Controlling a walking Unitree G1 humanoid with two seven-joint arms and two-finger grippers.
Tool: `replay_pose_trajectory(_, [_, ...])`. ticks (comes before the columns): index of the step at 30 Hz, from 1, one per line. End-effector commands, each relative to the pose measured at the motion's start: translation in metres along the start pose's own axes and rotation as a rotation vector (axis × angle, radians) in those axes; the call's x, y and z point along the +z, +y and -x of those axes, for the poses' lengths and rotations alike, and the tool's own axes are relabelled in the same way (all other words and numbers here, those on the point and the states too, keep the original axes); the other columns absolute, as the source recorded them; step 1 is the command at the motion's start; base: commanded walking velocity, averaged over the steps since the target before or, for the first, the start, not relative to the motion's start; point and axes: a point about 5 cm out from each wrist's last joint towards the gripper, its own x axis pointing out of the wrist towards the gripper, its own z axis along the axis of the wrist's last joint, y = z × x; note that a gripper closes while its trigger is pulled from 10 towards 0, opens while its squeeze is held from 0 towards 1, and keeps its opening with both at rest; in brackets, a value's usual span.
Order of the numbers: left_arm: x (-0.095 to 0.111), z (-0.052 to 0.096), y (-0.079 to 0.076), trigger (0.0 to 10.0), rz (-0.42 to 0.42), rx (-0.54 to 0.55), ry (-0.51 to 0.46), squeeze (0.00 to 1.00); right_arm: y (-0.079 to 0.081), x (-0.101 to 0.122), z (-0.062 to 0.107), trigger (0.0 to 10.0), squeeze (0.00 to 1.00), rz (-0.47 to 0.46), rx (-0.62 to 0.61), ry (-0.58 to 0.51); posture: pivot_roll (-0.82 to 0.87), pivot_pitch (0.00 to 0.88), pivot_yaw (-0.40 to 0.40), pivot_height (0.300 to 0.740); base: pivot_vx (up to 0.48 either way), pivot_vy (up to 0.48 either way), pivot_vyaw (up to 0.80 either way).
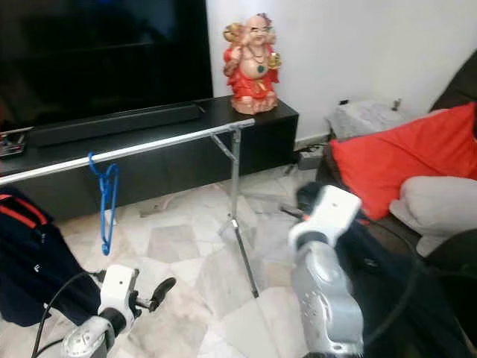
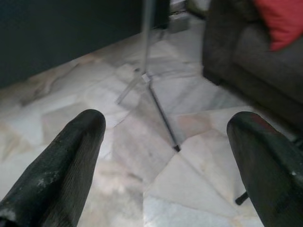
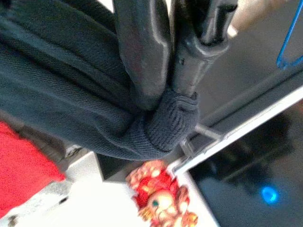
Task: Hang hanger
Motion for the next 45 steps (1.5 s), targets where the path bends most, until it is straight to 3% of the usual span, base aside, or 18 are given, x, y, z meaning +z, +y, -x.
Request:
replay_pose_trajectory(1, [0.008,-0.004,-0.001,10.0,-0.032,-0.046,-0.003,0.00,0.022,0.009,-0.007,10.0,0.00,0.087,0.145,-0.017,0.01,0.034,0.053,0.740,0.000,0.000,0.00])
replay_pose_trajectory(5, [0.013,-0.006,0.000,10.0,-0.034,-0.052,-0.009,0.00,0.051,0.034,-0.010,10.0,0.00,0.149,0.318,-0.126,0.01,0.034,0.056,0.740,0.000,0.000,0.00])
replay_pose_trajectory(9, [0.014,-0.006,0.003,10.0,-0.034,-0.037,-0.011,0.00,0.081,0.071,-0.005,10.0,0.00,0.062,0.468,-0.285,0.01,0.035,0.056,0.740,0.000,0.000,0.00])
replay_pose_trajectory(12, [0.014,-0.005,0.004,10.0,-0.034,-0.036,-0.008,0.00,0.093,0.082,0.001,10.0,0.00,-0.005,0.562,-0.326,0.01,0.038,0.057,0.740,0.000,0.000,0.00])
replay_pose_trajectory(17, [0.014,-0.005,0.004,10.0,-0.033,-0.034,-0.007,0.00,0.100,0.082,0.009,10.0,0.00,-0.093,0.681,-0.365,0.02,0.039,0.057,0.740,0.000,0.000,0.00])
replay_pose_trajectory(20, [0.014,-0.004,0.005,10.0,-0.034,-0.034,-0.008,0.00,0.104,0.088,0.021,10.0,0.00,-0.194,0.779,-0.405,0.01,0.041,0.060,0.740,0.000,0.000,0.00])
replay_pose_trajectory(25, [0.014,-0.005,0.005,10.0,-0.036,-0.031,-0.011,0.00,0.109,0.086,0.035,10.0,0.00,-0.232,0.924,-0.405,0.01,0.041,0.060,0.740,0.000,0.000,0.00])
replay_pose_trajectory(30, [0.015,-0.005,0.005,10.0,-0.036,-0.028,-0.014,0.00,0.108,0.074,0.039,10.0,0.00,-0.225,0.982,-0.353,0.01,0.039,0.058,0.740,0.000,0.000,0.00])
replay_pose_trajectory(32, [0.015,-0.006,0.005,10.0,-0.036,-0.024,-0.015,0.00,0.100,0.051,0.036,10.0,0.00,-0.126,1.002,-0.258,0.02,0.040,0.059,0.740,0.000,0.000,0.00])
replay_pose_trajectory(33, [0.015,-0.006,0.005,10.0,-0.036,-0.024,-0.015,0.00,0.100,0.051,0.036,10.0,0.00,-0.126,1.002,-0.258,0.02,0.040,0.059,0.740,0.000,0.000,0.00])
replay_pose_trajectory(34, [0.015,-0.006,0.006,10.0,-0.037,-0.022,-0.015,0.00,0.089,0.036,0.031,10.0,0.00,-0.091,0.976,-0.200,0.02,0.039,0.057,0.740,0.000,0.000,0.00])
replay_pose_trajectory(38, [0.015,-0.006,0.006,10.0,-0.037,-0.017,-0.015,0.00,0.074,0.025,0.022,10.0,0.00,-0.097,0.893,-0.155,0.02,0.038,0.054,0.740,0.000,0.000,0.00])
replay_pose_trajectory(39, [0.015,-0.006,0.007,10.0,-0.037,-0.015,-0.015,0.00,0.062,0.012,0.013,10.0,0.00,-0.079,0.806,-0.092,0.02,0.038,0.054,0.740,0.000,0.000,0.00])
replay_pose_trajectory(40, [0.015,-0.006,0.007,10.0,-0.037,-0.013,-0.015,0.00,0.042,-0.008,-0.002,10.0,0.00,-0.037,0.640,-0.005,0.02,0.038,0.052,0.740,0.000,0.000,0.00])
replay_pose_trajectory(41, [0.015,-0.006,0.007,10.0,-0.037,-0.013,-0.015,0.00,0.042,-0.008,-0.002,10.0,0.00,-0.037,0.640,-0.005,0.02,0.038,0.052,0.740,0.000,0.000,0.00])
replay_pose_trajectory(43, [0.015,-0.006,0.006,10.0,-0.036,-0.013,-0.015,0.00,0.021,-0.034,-0.013,10.0,0.00,-0.056,0.454,0.143,0.02,0.037,0.052,0.740,0.000,0.000,0.00])
replay_pose_trajectory(45, [0.015,-0.006,0.005,10.0,-0.035,-0.015,-0.017,0.00,-0.008,-0.063,-0.018,10.0,0.00,-0.013,0.213,0.296,0.02,0.038,0.050,0.740,0.000,0.000,0.00])
